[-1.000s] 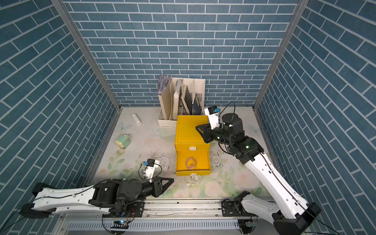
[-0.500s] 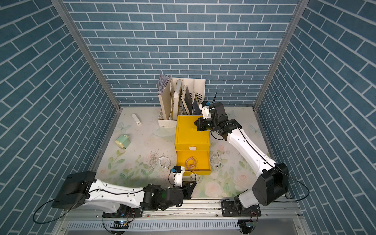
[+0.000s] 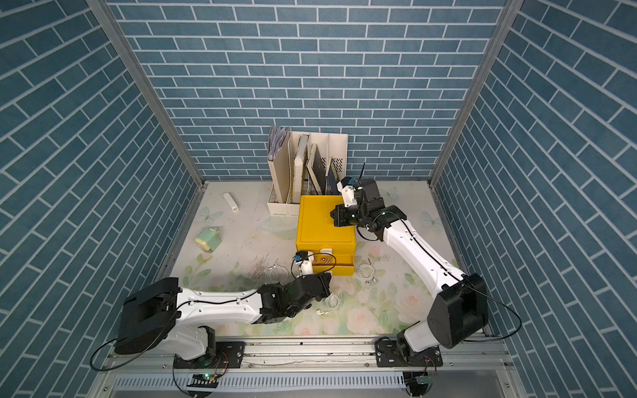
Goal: Place the wired earphones into the drawer by color
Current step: Close the drawer in the storage box.
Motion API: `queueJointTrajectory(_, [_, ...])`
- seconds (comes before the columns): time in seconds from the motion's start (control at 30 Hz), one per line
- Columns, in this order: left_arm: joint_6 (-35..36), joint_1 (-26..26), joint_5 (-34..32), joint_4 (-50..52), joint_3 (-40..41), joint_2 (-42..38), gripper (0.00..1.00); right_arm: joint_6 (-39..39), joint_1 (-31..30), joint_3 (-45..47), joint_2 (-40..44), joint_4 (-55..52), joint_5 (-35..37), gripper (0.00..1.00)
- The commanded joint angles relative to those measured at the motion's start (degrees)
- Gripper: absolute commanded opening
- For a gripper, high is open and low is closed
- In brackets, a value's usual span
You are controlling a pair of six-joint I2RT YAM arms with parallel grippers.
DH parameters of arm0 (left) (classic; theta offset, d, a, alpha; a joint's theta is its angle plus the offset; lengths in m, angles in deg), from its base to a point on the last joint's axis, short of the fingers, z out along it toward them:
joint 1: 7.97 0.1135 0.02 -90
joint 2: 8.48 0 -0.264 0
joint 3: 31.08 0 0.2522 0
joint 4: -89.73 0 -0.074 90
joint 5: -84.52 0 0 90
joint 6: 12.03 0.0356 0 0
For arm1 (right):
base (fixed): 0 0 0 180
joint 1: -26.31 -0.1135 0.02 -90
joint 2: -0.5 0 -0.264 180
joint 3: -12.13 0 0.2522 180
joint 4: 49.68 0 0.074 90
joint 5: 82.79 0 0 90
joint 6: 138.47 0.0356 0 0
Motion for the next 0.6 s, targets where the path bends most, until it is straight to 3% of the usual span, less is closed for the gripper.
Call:
queueJointTrajectory(0.0, [2.45,1.35,-3.35,2.88,-1.52,1.61,0.0,-0.49,0.19,1.09,-1.02,1.48,0.15,0.0])
queueJointTrajectory(0.13, [2.7,1.59,-5.57,2.85,-3.81,5.41,0.0,-0.4,0.21,1.41,-1.2,1.68,-0.27,0.0])
queueJointTrajectory(0.4, [-5.96,0.98,-14.86,4.39,-1.31,3.6,0.0,-0.76,0.22,2.78,-0.54,1.76,-0.61,0.0])
queueJointTrajectory(0.57, [-6.34,0.86,-15.91,-2.44,1.39,2.08,0.06,-0.57,0.21,3.6,-0.46,2.38,-0.99,0.0])
